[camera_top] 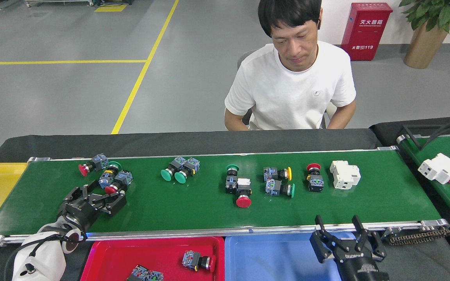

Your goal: Pick switch part from conveyor to tray

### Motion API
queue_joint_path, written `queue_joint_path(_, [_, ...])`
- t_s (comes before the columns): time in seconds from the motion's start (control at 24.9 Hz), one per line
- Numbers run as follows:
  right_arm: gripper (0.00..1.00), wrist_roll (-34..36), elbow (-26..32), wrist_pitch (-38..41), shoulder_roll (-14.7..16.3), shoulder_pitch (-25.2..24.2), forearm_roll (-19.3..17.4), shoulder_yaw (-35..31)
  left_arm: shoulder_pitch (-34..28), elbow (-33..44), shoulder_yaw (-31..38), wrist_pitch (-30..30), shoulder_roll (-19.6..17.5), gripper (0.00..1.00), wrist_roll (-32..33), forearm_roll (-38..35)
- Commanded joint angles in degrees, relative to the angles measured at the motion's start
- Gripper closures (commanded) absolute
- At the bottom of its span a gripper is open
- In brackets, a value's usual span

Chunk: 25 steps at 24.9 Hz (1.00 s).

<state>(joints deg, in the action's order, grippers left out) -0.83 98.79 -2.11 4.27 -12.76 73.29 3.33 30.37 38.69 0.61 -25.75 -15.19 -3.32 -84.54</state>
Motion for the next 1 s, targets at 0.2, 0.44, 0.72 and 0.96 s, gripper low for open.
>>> queue_joint_path(0.2, [0.03,0.57,1.4,-0.18,-0.23,1.16,0.01,-0.08,0.92,4.03,0.53,-0.44,-0.46,0.98,-0.72,1.92])
queue_joint_path(0.44, [0.03,-2.24,-3.43,-1.06,-6.3,8.1,3.35,2.03,-18.5,33.56,2.38,-18.28,-4.76,0.91,0.07,8.43])
queue_joint_path(0.72, [0.03,-2.95,-22.41,-10.9,-9.99,24.45,6.25,7.91,-38.37,48.5,5.54,-19.25,-6.08,0.0,-0.11,8.08])
queue_joint_path(0.96, [0.11,-3.12,-33.14,-12.22,-11.57,31.31,6.08,10.73,-37.05,45.42,12.57,-19.25,-4.59,0.0,-2.57,7.37])
